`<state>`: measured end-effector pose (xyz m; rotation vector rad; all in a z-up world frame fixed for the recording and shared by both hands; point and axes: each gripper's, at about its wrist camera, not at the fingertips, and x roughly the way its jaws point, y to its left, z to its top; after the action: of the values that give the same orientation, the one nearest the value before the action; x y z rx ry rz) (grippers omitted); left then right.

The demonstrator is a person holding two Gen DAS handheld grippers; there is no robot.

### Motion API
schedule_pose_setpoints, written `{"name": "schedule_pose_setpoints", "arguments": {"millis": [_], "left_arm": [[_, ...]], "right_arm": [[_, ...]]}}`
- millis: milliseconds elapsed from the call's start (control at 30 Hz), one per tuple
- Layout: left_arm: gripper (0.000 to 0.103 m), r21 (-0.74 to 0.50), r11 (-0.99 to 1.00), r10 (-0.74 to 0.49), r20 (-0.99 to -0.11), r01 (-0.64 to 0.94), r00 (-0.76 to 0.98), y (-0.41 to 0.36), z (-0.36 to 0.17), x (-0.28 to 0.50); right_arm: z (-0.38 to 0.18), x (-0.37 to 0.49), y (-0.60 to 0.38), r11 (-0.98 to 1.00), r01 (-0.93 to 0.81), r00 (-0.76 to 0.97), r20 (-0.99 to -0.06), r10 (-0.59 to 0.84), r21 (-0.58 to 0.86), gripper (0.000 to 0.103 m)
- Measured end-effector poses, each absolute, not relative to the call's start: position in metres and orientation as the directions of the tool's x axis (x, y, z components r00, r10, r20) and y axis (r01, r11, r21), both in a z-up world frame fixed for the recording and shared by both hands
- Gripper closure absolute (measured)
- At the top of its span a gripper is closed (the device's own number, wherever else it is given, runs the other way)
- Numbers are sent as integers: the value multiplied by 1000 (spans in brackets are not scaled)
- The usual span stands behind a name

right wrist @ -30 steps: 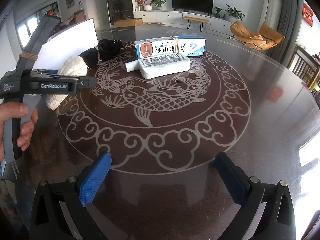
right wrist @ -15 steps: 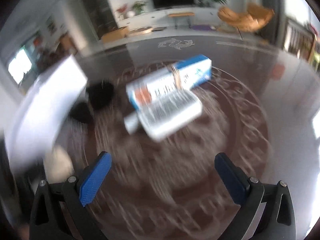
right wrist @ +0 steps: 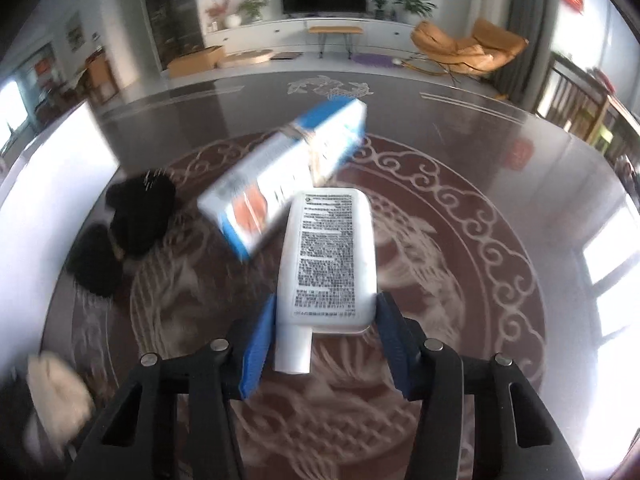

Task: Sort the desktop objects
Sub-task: 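Grasp the cream knit hat with the left tool while the right tool grasps the white lotion bottle, then carry the hat and white bottle into the white bin and open both tools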

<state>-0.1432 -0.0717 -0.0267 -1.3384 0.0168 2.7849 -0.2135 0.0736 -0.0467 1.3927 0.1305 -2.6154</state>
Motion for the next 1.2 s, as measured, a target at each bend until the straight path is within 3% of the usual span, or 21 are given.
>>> {"name": "schedule_pose_setpoints", "arguments": {"millis": [300,533,700,767,800,833,1200], "left_arm": [[54,0,-999,32,-780,-52,-625,-72,-29,-143],[53,1,-999,31,-780,-51,-625,-72,-29,-137],[53,3,-999,31,-781,-53,-624,-72,-30,-135],[53,2,-999,32,-780,-53,-625,-72,-30,-134],[53,1,-999,32,-780,-53,-625,-72,-30,-134],[54,-2,-999,36,-780,-54,-625,-72,-30,-134],[56,-161,-983,179,-752,-86,-635,-59,-24,-60]], "right_arm": [[-50,-91,123,-939,344,-538,-823,-183,-15,52],[-52,-78,123,-936,352,-508,-841,-185,-7,51],[-52,-88,108,-923,384,-470,-863,-183,-13,36],[-51,-90,107,-922,388,-464,-867,-183,-14,37],[-49,-90,107,-921,389,-467,-865,-183,-14,50],[-49,-90,107,-921,390,-466,-865,-186,-12,51],[-16,-69,118,-914,403,-480,-837,-263,56,51]]}}
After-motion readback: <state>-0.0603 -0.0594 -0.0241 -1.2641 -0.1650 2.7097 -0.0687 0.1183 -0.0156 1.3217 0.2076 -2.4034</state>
